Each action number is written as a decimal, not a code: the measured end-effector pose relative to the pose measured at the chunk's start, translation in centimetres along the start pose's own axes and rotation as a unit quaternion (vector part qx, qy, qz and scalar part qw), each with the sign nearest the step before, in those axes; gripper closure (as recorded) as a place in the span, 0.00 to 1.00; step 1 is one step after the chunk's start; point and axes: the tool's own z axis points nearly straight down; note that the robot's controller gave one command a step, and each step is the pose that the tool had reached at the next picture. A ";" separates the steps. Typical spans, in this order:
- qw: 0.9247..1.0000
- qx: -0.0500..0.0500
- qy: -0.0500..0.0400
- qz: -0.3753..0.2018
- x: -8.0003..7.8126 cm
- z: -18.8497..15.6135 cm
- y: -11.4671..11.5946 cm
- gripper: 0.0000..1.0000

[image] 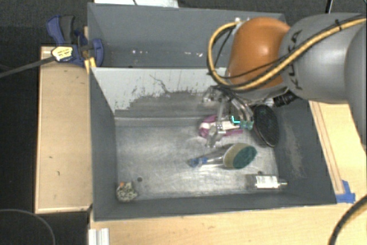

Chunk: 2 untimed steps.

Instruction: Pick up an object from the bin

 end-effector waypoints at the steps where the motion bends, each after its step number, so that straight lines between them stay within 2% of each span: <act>1: 0.996 0.000 -0.006 -0.084 1.7 -6.3 -0.2 0.00; 2: 0.999 -0.001 -0.009 -0.040 0.3 7.1 -3.8 0.00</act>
Offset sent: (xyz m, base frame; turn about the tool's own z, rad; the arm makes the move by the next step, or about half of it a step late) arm -0.0185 -0.0020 0.0609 -0.1684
